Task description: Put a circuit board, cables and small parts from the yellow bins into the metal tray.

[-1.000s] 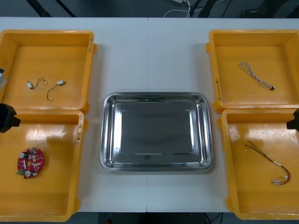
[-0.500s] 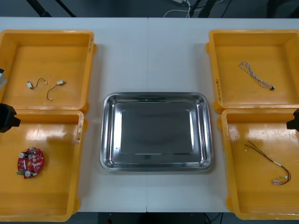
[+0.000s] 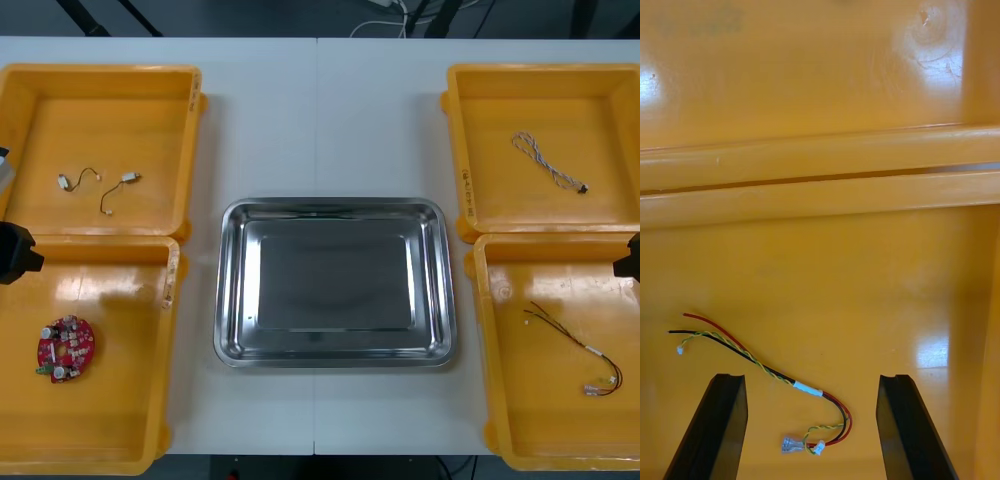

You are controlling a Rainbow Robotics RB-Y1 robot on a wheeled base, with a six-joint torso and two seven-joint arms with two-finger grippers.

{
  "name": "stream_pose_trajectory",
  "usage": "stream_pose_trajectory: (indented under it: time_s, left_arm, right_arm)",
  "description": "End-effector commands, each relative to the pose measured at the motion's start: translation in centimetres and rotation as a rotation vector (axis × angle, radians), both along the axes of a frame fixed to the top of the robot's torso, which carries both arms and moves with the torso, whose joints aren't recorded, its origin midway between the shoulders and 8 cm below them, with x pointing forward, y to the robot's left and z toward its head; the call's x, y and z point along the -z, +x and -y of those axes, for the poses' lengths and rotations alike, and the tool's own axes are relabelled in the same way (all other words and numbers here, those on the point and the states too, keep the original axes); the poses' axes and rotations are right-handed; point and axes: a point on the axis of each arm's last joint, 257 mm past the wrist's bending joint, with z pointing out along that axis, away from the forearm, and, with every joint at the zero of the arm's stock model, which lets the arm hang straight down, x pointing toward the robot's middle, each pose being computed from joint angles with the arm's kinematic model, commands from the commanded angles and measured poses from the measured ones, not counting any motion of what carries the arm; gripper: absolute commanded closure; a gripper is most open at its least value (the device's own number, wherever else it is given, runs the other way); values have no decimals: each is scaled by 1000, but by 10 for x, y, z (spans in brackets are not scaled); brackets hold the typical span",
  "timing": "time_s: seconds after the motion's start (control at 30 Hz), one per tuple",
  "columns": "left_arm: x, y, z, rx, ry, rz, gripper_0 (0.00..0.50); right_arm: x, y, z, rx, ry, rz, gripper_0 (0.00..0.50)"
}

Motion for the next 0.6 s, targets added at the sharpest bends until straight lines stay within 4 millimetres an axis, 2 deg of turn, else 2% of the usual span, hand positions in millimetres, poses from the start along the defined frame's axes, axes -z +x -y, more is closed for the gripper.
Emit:
stream_pose_trajectory:
  time_s: [0.03,0.6]
  left_arm:
    - [-16,1,-9,48,52,43,0]
    - [-16,1,-9,48,52,43,0]
  right_arm:
    - [-17,1,19,18,-37,31,0]
    - [-17,1,19,18,-37,31,0]
